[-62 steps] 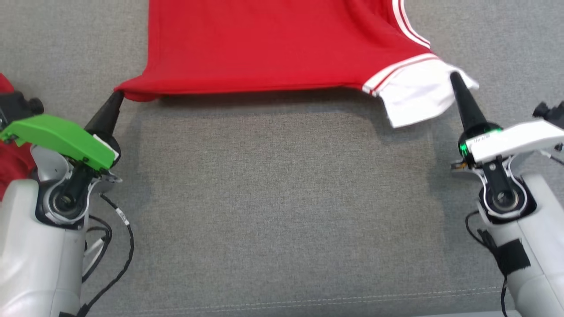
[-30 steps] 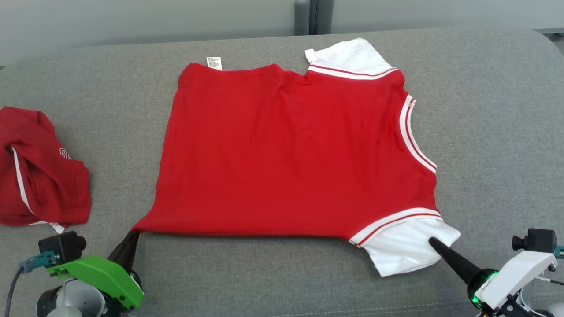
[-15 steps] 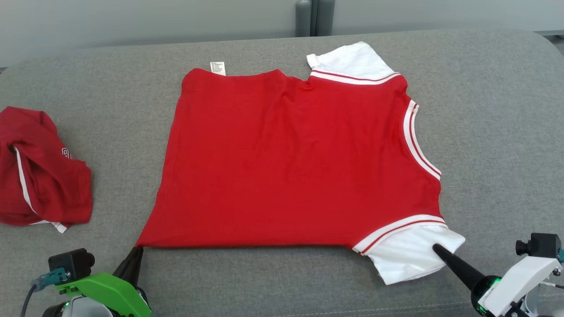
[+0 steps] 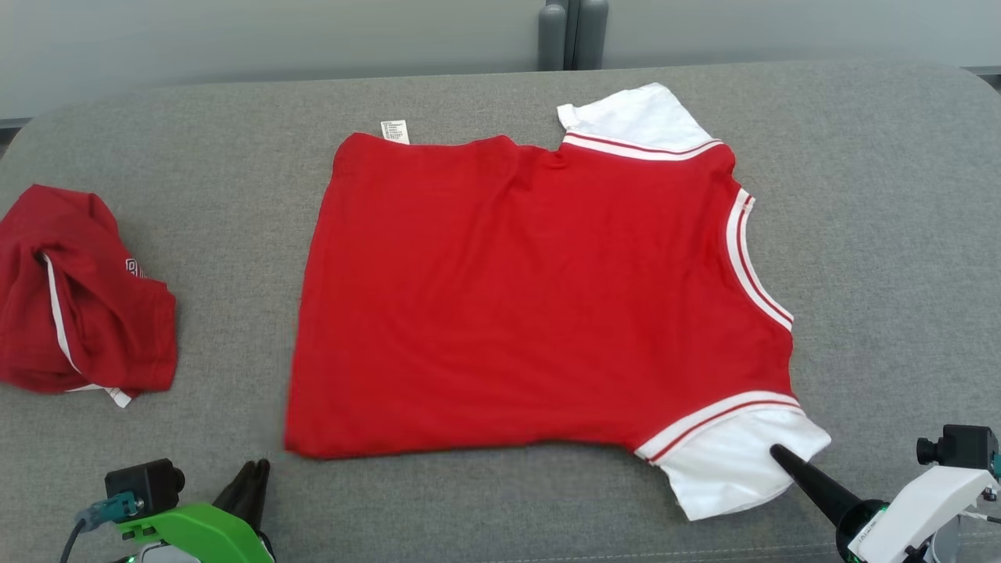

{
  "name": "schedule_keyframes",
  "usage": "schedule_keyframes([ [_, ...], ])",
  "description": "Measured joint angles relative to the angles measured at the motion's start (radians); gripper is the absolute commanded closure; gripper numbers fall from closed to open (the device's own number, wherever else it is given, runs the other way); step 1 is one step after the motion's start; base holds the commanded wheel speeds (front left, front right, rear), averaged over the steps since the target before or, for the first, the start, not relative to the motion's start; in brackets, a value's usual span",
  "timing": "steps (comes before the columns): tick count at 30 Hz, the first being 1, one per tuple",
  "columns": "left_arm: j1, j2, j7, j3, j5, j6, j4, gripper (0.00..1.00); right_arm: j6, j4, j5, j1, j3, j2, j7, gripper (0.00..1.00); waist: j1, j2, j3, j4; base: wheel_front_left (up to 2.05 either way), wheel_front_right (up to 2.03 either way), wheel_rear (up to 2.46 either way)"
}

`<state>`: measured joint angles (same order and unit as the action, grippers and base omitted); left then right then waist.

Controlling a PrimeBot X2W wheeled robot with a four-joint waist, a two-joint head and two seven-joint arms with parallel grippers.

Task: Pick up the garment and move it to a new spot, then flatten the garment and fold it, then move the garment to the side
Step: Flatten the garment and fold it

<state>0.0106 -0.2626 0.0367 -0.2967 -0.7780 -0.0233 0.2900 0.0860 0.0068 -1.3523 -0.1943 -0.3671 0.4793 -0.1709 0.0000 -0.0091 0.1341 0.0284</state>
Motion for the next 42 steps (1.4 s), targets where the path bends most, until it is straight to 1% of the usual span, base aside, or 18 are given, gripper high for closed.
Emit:
schedule_keyframes([
  [1,0.0,0.0,0.005,-0.001,0.0,-0.004,-0.003,0.0,0.0,-0.001,0.001,0.0,0.0,0.0,0.0,0.0,0.0,0.0,0.0,0.0,0.0,0.0,0.0],
  [4,0.005,-0.002,0.011,0.0,0.0,-0.012,-0.008,0.0,-0.009,-0.002,0.006,0.0,0.0,0.001,0.003,0.0,0.0,0.0,0.002,0.0,0.0,0.0,0.0],
  [8,0.01,-0.01,0.009,0.004,0.016,-0.022,-0.019,0.0,-0.01,-0.007,0.009,-0.002,-0.004,0.008,0.001,0.0,0.0,0.0,0.002,-0.001,0.0,0.0,0.0],
  [14,0.01,-0.022,-0.022,0.011,0.049,-0.03,-0.052,0.0,-0.035,-0.012,0.012,-0.026,0.0,0.043,-0.011,0.0,0.0,0.0,-0.006,-0.001,0.0,0.0,0.0],
  [16,0.01,-0.026,-0.034,0.012,0.053,-0.031,-0.075,0.0,-0.045,-0.021,0.012,-0.037,0.01,0.061,-0.011,0.0,0.0,0.0,-0.009,-0.001,0.0,0.0,0.0],
  [18,0.01,-0.032,-0.044,0.011,0.066,-0.031,-0.088,0.0,-0.048,-0.024,0.016,-0.046,0.023,0.081,-0.012,0.0,0.0,0.0,-0.011,-0.002,0.0,0.0,0.0],
  [20,0.01,-0.037,-0.057,0.011,0.077,-0.031,-0.102,0.0,-0.062,-0.034,0.018,-0.05,0.042,0.098,-0.01,0.0,0.0,0.0,-0.013,-0.004,0.0,0.0,0.0],
  [21,0.01,-0.038,-0.064,0.012,0.081,-0.032,-0.11,0.0,-0.062,-0.044,0.024,-0.05,0.054,0.104,-0.001,0.0,0.0,0.0,-0.014,-0.005,0.0,0.0,0.0],
  [24,0.01,-0.038,-0.09,0.017,0.1,-0.033,-0.132,0.0,-0.06,-0.079,0.066,-0.042,0.098,0.122,0.046,0.0,0.0,-0.0001,-0.015,-0.009,0.0,0.0,0.0],
  [26,0.009,-0.038,-0.099,0.02,0.106,-0.033,-0.143,0.0,-0.061,-0.096,0.099,-0.021,0.127,0.122,0.089,0.0,0.0,0.0,-0.016,-0.012,0.0,0.0,0.0],
  [32,0.008,-0.036,-0.15,0.021,0.124,-0.034,-0.189,0.0,-0.062,-0.138,0.193,0.032,0.146,0.097,0.189,0.0,0.0,0.0,-0.018,-0.016,0.0,0.0,0.0],
  [36,0.007,-0.031,-0.187,0.017,0.141,-0.035,-0.217,0.0,-0.067,-0.158,0.252,0.044,0.133,0.071,0.241,0.0,0.0,0.0,-0.016,-0.015,0.0,0.0,0.0],
  [37,0.007,-0.031,-0.187,0.004,0.147,-0.035,-0.219,0.0,-0.07,-0.162,0.27,0.043,0.125,0.067,0.252,0.0,0.0,0.0,-0.015,-0.013,0.0,0.0,0.0],
  [39,0.007,-0.028,-0.186,-0.008,0.159,-0.035,-0.219,0.0,-0.072,-0.163,0.286,0.042,0.115,0.067,0.255,0.0,0.0,0.0,-0.013,-0.011,0.0,0.0,0.0],
  [42,0.009,-0.019,-0.184,-0.039,0.183,-0.036,-0.217,0.0,-0.08,-0.163,0.346,0.037,0.067,0.082,0.254,0.0,0.0,0.0,-0.005,-0.005,0.0,0.0,0.0],
])
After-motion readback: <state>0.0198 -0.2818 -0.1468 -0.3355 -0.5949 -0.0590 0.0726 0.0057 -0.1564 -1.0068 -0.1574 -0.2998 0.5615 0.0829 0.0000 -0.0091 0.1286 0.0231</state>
